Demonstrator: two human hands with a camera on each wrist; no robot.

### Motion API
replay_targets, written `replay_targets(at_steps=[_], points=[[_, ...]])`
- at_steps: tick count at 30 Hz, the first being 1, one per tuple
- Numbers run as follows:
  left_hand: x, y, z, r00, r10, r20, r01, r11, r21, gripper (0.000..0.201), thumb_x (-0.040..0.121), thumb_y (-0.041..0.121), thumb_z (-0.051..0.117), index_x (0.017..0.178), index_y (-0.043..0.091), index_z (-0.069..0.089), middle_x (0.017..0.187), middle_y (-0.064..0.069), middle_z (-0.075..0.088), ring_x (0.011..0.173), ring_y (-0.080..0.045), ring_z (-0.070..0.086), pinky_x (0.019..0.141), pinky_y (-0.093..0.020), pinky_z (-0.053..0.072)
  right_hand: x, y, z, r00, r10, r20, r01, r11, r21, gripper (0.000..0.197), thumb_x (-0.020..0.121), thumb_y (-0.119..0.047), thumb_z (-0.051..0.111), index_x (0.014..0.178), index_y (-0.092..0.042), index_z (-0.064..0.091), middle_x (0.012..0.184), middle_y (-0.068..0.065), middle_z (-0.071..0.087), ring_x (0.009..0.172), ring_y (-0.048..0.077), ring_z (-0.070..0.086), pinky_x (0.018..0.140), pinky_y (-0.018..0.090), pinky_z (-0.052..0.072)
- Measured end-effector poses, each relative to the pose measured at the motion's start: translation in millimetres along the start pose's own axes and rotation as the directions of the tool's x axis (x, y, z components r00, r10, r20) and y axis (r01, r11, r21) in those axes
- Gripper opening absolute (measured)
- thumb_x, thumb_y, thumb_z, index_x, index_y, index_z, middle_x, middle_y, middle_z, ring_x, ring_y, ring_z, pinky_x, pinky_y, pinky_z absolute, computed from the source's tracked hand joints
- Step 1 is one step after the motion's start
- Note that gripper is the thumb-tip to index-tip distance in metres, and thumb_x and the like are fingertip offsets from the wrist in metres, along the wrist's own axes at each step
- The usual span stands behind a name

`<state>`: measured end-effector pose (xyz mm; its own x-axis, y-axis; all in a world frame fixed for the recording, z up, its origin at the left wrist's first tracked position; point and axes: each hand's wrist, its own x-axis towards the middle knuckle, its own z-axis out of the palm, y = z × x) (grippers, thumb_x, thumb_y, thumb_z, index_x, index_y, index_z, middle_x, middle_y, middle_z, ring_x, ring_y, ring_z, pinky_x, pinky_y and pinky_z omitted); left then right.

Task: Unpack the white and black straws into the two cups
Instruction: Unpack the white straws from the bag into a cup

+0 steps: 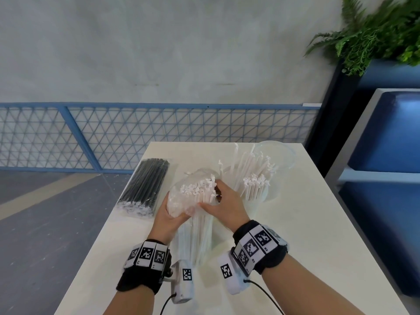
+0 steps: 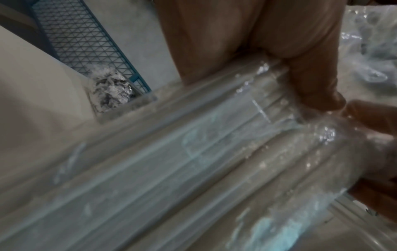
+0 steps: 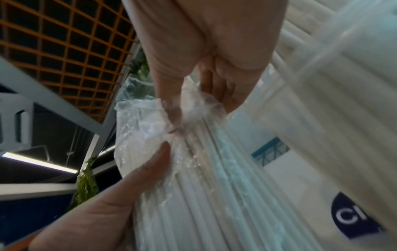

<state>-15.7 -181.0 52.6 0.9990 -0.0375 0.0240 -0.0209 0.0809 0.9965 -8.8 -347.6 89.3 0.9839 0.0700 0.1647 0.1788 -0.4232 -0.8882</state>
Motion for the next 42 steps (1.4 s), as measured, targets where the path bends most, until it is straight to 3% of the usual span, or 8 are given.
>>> replay_targets(at_steps=[4,7,13,21,30,35,38,42], points=[[-1,0,-1,1.0,0.0,-0.001,0.0,1.0,0.01,0.1,0.043,0.051,0.087,0.129,0.018,0.049,0.12,-0.006,0.065,0.112,-0.02,0.061,0.095,-0.038,0.05,-1,4,0,1.0,-0.005,0.025,0.006,1.0,-0.014,0.04,0.074,-0.024,0.075,0.108,-0.012,0.057,0.099,0.002,0.058,0.088,0.015,0.054,0.076,0.016,0.043],[1,-1,-3,1.0,0.0,0.001,0.0,1.0,0.023,0.102,0.042,0.053,0.087,0.13,0.015,0.049,0.12,-0.007,0.065,0.112,-0.02,0.062,0.092,-0.033,0.052,0,5,7,0.999,-0.003,0.035,0.004,1.0,-0.027,0.024,0.075,-0.024,0.075,0.082,-0.018,0.053,0.085,-0.011,0.044,0.071,0.002,0.044,0.065,0.012,0.037],[-1,5,1,1.0,0.004,-0.004,-0.004,1.0,0.031,0.101,0.042,0.056,0.086,0.128,0.015,0.051,0.119,-0.006,0.066,0.112,-0.019,0.062,0.096,-0.041,0.049,-3,7,14,0.999,-0.011,-0.041,0.013,0.998,0.059,0.045,0.078,-0.032,0.071,0.116,-0.013,0.058,0.116,-0.002,0.053,0.108,0.014,0.054,0.096,0.029,0.044],[-2,6,6,1.0,-0.007,-0.02,0.008,0.998,0.056,0.097,0.045,0.053,0.085,0.13,0.022,0.049,0.121,0.001,0.064,0.114,-0.015,0.06,0.095,-0.037,0.049,-11,8,17,0.994,0.065,-0.087,-0.038,0.958,0.284,0.029,0.083,-0.026,0.068,0.11,-0.017,0.059,0.097,-0.014,0.066,0.089,-0.011,0.06,0.077,0.007,0.046],[2,12,12,0.997,0.043,-0.061,-0.033,0.987,0.157,0.064,0.06,0.002,0.084,0.1,0.04,0.051,0.104,0.014,0.061,0.1,0.001,0.056,0.079,-0.017,0.048,-11,10,16,0.999,0.025,-0.036,-0.014,0.959,0.284,0.028,0.091,-0.022,0.057,0.118,-0.021,0.054,0.102,-0.024,0.059,0.093,-0.022,0.053,0.082,0.001,0.041],[0,19,25,0.992,0.099,-0.08,-0.085,0.983,0.16,0.053,0.066,0.003,0.08,0.092,0.04,0.051,0.095,0.016,0.06,0.09,0.002,0.057,0.062,-0.002,0.045,-7,13,16,0.987,0.014,-0.158,0.028,0.965,0.259,0.03,0.084,-0.019,0.066,0.113,-0.017,0.058,0.106,-0.002,0.066,0.099,0.003,0.061,0.084,0.012,0.047],[0,16,23,0.99,0.111,-0.092,-0.094,0.98,0.176,0.054,0.064,0.004,0.082,0.094,0.038,0.053,0.098,0.012,0.063,0.094,-0.004,0.059,0.066,-0.007,0.049,-9,11,15,0.989,0.032,-0.143,0.013,0.952,0.305,0.032,0.085,-0.02,0.065,0.116,-0.016,0.057,0.105,-0.008,0.065,0.1,-0.003,0.059,0.085,0.009,0.045],[0,15,22,0.99,0.111,-0.089,-0.092,0.976,0.198,0.056,0.064,0.004,0.082,0.095,0.04,0.052,0.097,0.015,0.062,0.093,0.003,0.058,0.066,-0.004,0.047,-8,7,15,0.988,0.075,-0.138,-0.015,0.92,0.392,0.039,0.087,-0.028,0.062,0.123,-0.015,0.055,0.115,-0.005,0.066,0.109,0.005,0.059,0.095,0.024,0.047]])
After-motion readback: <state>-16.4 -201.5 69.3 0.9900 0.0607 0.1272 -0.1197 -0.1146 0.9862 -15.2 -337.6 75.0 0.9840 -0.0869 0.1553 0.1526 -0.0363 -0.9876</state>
